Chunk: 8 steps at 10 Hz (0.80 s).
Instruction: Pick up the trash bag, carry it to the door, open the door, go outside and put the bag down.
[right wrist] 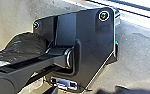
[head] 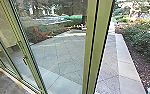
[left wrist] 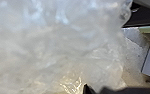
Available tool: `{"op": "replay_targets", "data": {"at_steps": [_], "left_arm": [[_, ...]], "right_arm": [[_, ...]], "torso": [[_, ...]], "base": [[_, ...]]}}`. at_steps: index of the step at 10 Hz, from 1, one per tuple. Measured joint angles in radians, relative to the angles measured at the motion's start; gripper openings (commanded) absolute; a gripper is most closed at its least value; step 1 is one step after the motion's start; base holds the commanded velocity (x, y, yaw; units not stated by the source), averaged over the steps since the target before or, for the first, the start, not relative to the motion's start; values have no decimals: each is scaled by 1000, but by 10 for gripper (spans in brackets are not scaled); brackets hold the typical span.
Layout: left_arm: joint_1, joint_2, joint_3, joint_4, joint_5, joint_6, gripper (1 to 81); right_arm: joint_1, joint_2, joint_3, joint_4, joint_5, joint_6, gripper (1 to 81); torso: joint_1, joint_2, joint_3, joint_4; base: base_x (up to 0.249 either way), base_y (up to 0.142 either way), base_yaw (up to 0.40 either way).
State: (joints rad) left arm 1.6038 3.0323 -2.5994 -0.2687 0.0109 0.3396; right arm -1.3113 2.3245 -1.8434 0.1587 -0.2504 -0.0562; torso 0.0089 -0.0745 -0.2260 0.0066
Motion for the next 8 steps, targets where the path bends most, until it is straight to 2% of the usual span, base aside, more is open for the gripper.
{"op": "replay_targets", "data": {"at_steps": [4, 8], "left_arm": [[-5, -4, 0, 0, 2, 0, 10], [-8, -4, -9, 0, 5, 0, 10]], "right_arm": [[-63, 131, -117, 0, 18, 5, 811], [-86, 195, -172, -1, 17, 5, 811]], "torso": [[-1, -1, 84, 0], [-2, -2, 93, 0]], "base": [[0, 0, 0], [0, 0, 0]]}}
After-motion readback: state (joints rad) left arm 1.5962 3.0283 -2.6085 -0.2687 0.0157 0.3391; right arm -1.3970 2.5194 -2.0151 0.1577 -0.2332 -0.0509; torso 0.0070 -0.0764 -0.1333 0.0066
